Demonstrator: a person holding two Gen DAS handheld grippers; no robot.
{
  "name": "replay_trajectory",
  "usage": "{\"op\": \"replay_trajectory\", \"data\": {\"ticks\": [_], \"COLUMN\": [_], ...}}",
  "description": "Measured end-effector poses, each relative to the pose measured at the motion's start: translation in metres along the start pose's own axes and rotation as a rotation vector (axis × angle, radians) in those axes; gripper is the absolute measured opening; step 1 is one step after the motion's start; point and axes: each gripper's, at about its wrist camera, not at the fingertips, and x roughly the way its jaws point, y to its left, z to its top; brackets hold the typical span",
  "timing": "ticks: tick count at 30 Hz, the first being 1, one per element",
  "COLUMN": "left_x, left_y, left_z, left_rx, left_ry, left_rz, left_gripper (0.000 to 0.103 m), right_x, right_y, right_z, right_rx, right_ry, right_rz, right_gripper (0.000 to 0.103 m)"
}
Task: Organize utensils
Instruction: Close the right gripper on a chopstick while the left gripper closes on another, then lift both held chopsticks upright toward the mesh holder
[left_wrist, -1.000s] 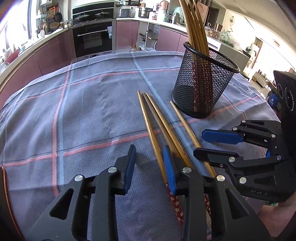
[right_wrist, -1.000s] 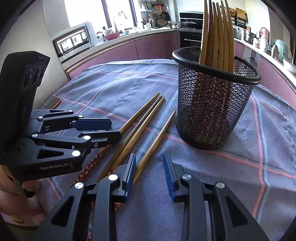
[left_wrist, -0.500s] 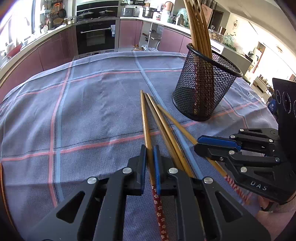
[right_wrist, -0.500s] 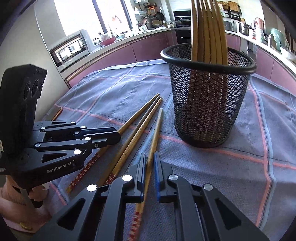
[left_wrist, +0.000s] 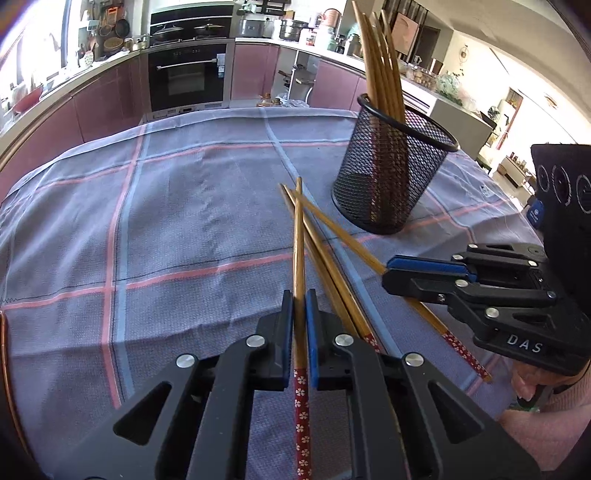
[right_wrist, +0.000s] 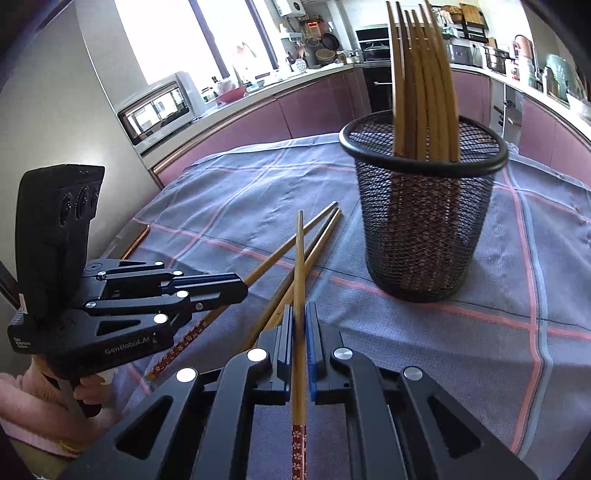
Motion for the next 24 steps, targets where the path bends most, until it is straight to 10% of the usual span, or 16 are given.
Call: {"op": "replay_trajectory", "data": {"ticks": [17, 24], "left_x": [0.020, 0.026], "left_y": [0.002, 0.002], "left_z": [0.014, 0.022], "left_rx": [0.035, 0.012], "left_ry": [0.055, 0.056], "left_rz": [-0.037, -0.024], "left_gripper": [0.021, 0.008], "right_x": [0.022, 0.016], "right_y": [-0.006, -0.006], "right_z": [0.006, 0.007], "right_rx": [0.012, 0.013], "right_ry": [0.057, 0.040], "right_rz": [0.023, 0.027], "right_gripper": [0.007, 0.006]}}
